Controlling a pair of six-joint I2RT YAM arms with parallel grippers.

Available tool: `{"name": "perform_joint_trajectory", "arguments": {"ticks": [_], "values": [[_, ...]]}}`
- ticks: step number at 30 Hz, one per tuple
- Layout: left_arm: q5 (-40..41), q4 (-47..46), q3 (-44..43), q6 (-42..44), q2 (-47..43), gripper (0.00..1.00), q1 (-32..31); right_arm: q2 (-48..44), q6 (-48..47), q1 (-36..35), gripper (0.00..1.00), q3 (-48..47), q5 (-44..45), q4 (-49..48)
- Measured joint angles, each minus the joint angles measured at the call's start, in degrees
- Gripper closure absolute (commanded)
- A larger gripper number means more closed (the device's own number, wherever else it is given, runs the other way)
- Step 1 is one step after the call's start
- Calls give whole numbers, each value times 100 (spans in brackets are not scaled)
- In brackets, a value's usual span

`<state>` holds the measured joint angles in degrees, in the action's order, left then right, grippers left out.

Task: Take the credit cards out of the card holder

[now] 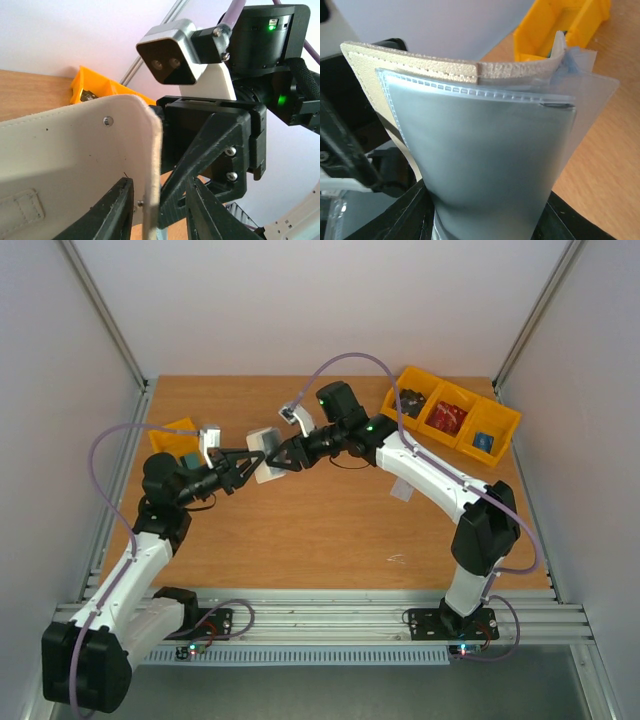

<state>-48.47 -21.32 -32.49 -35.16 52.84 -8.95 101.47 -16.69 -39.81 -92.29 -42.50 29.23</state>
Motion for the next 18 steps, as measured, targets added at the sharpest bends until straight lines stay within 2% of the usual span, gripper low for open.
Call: {"name": "perform_joint_trajectory", "arguments": {"ticks": [6, 12, 14, 18], "values": [[22, 74, 15, 127, 0, 82, 0, -90, 2, -2, 79, 0, -363, -83], [98, 133, 26, 164, -11, 86, -7, -94, -4, 2, 79, 0, -549, -96], [114, 140, 26, 175, -11, 83, -7, -96, -9, 2, 79, 0, -586, -94], [151, 160, 26, 219, -9, 70, -13, -96, -31, -2, 79, -2, -605, -85]]}}
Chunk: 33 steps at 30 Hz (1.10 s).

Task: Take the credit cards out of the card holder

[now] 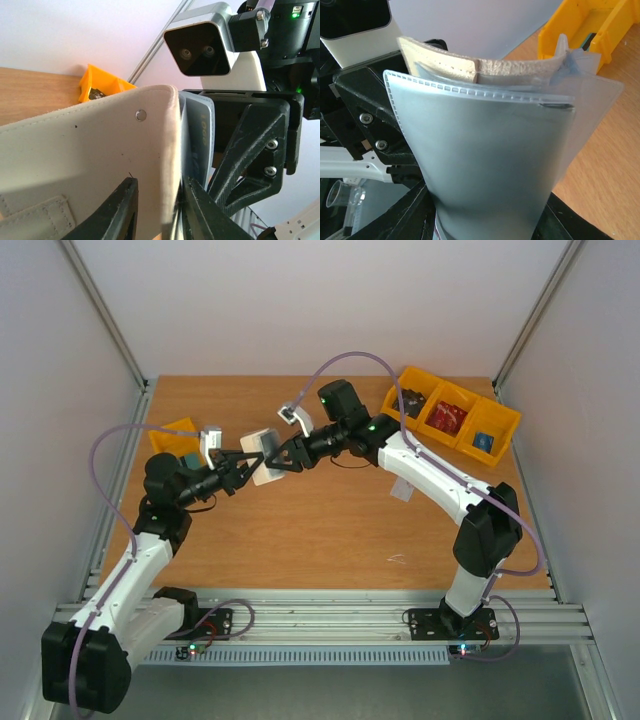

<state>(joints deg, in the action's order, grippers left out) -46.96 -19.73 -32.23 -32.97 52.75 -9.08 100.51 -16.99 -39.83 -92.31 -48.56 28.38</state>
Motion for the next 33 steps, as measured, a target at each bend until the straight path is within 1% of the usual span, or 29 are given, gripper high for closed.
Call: {"name": "perform_joint_trajectory", "arguments": {"ticks": [2, 3, 6, 8, 10, 13, 14, 16, 19, 21, 23, 24, 25, 26, 27, 33], "values": [[20, 28, 0, 31, 0, 69, -35, 0, -15, -11, 79, -11, 0, 37], [28, 39, 0, 57, 2, 70, -50, 0, -39, -24, 79, -26, 4, 68], [33, 55, 0, 98, 17, 83, -125, 0, -149, -101, 77, -155, 55, 238], [4, 7, -11, 184, 15, 97, -166, 0, -225, -138, 73, -275, 133, 369], [-39, -31, -48, 186, 11, 100, -192, 0, -275, -136, 63, -315, 181, 422], [-61, -33, -61, 251, 7, 100, -219, 0, -367, -133, 41, -315, 190, 487], [-63, -20, -61, 260, 4, 100, -221, 0, -398, -131, 36, -315, 192, 514], [-39, 109, -59, 306, -9, 100, -216, 0, -479, -109, 28, -319, 203, 579], [0, 337, -59, 415, -33, 100, -214, 0, -568, -31, 22, -321, 199, 678], [13, 538, -70, 544, -44, 100, -221, -17, -625, 42, 21, -321, 197, 745], [28, 780, -83, 734, -59, 100, -221, -44, -673, 103, 23, -321, 195, 833], [28, 876, -87, 826, -68, 100, -221, -63, -702, 136, 25, -321, 188, 857], [28, 990, -98, 940, -79, 100, -221, -76, -723, 166, 31, -321, 181, 872], [24, 1088, -118, 1054, -94, 100, -221, -94, -745, 203, 34, -321, 166, 892], [9, 1128, -131, 1126, -109, 100, -221, -105, -765, 243, 35, -321, 133, 918], [-197, 1132, -168, 1320, -284, 100, -219, -227, -837, 535, 29, -319, -120, 1137]]}}
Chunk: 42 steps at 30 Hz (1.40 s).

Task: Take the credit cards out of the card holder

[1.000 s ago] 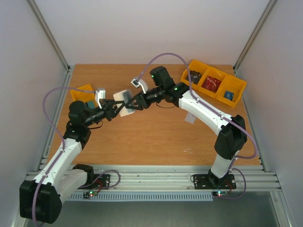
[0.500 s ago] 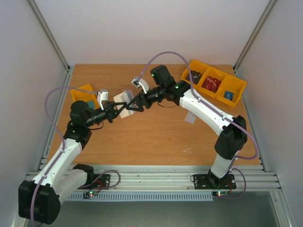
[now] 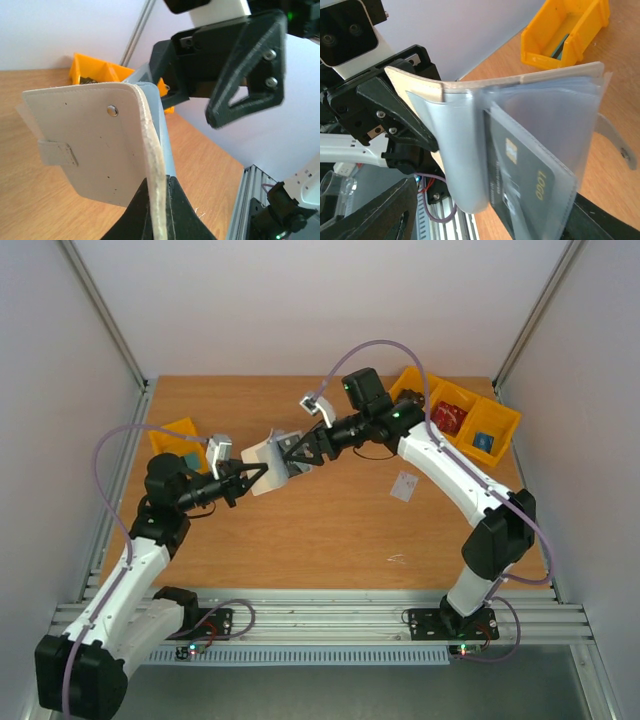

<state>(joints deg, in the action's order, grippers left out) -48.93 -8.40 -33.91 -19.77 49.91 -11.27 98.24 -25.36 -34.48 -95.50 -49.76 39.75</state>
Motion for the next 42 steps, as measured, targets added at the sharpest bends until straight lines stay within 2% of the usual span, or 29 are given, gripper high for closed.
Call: {"name": "perform_joint_trajectory", "arguments": {"ticks": [5, 10, 13, 17, 20, 24, 30, 35, 42], "values": [[-505, -39, -238, 295, -48, 100, -2, -227, -157, 256, 23, 0, -131, 245], [-1139, -92, -973, 767, -50, 100, -2, -511, -546, 404, 19, -7, -11, 627], [-1401, -297, -1349, 992, -96, 100, -13, -807, -769, 407, 16, -39, 13, 708], [-1563, -485, -1440, 1128, -280, 100, -66, -1373, -977, 407, 11, -105, -216, 695], [-1580, -551, -1443, 1126, -452, 100, -146, -1740, -1080, 407, 2, -227, -542, 678], [-1550, -553, -1488, 1102, -671, 100, -284, -1921, -1067, 313, 2, -361, -813, 542], [-1558, -535, -1600, 1119, -898, 100, -413, -1751, -1071, -157, 2, -382, -643, 389], [-1598, -470, -1602, 1134, -1045, 100, -426, -1484, -1130, -146, 2, -599, -566, 437], [-1624, -459, -1602, 1150, -1224, 100, -428, -1276, -1113, -149, 1, -1032, -898, 610]]}}
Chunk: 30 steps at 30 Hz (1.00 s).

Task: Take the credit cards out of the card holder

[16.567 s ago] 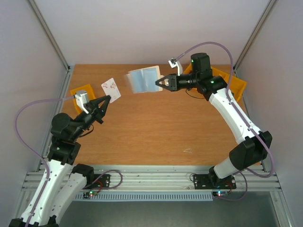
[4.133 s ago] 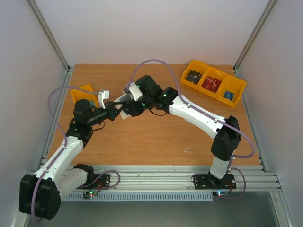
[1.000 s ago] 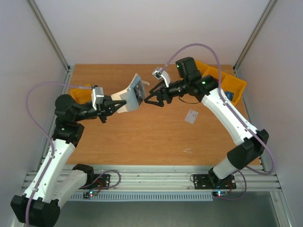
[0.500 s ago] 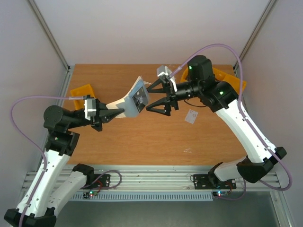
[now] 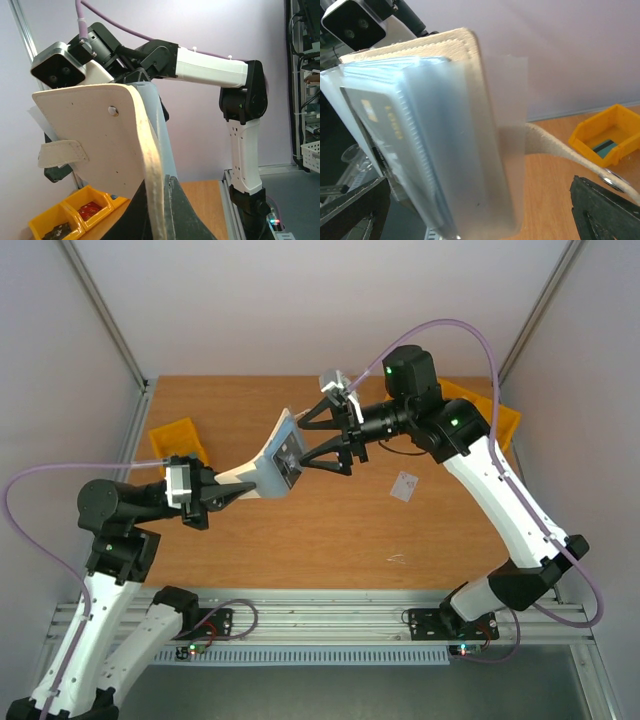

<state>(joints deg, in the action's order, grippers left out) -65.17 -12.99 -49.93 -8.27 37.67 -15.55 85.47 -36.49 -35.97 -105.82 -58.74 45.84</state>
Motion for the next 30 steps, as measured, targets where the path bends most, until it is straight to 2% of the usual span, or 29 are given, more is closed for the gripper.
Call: {"name": "perform_joint_trajectory", "arguments": {"ticks": [17, 22, 25, 27, 30], "values": [[13, 35, 2, -4, -125, 100, -35, 629, 358, -310, 2, -341, -505, -44], [72, 28, 15, -50, -146, 100, -35, 675, 361, -573, 10, -507, -802, 15], [131, 22, 31, -151, -168, 100, -46, 671, 341, -614, 11, -535, -988, 127], [208, 24, 42, -286, -199, 100, -63, 671, 350, -610, 18, -535, -1084, 184], [376, 22, 55, -551, -214, 100, -63, 664, 393, -649, 47, -533, -1091, 223]]}}
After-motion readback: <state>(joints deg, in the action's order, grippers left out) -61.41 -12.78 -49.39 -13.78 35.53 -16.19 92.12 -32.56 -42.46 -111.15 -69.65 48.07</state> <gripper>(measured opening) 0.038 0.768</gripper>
